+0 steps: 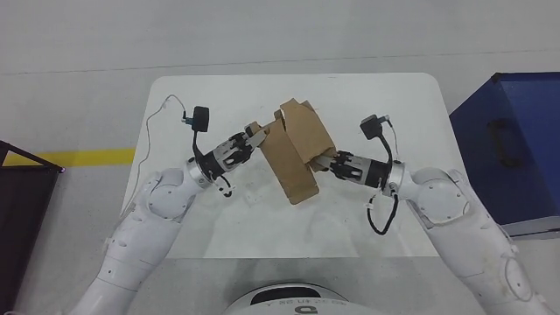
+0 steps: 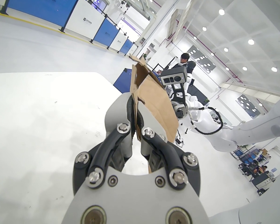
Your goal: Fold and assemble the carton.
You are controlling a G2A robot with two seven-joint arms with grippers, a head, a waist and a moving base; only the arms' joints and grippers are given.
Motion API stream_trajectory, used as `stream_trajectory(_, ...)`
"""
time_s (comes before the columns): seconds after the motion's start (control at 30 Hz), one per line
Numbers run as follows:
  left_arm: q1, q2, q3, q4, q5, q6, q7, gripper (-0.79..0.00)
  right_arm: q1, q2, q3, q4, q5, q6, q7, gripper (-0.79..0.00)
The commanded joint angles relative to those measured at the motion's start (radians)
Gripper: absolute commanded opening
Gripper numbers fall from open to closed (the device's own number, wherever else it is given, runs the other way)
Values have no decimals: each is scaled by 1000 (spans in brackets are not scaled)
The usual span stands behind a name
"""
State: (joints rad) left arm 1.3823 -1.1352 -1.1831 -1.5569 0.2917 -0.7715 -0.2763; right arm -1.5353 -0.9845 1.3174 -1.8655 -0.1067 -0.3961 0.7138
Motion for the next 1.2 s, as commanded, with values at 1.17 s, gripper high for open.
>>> stream_trajectory(1.17,13,-36,3,-49,-5,123,183,-785,148,-86,-225,364,760,-279,46,-99)
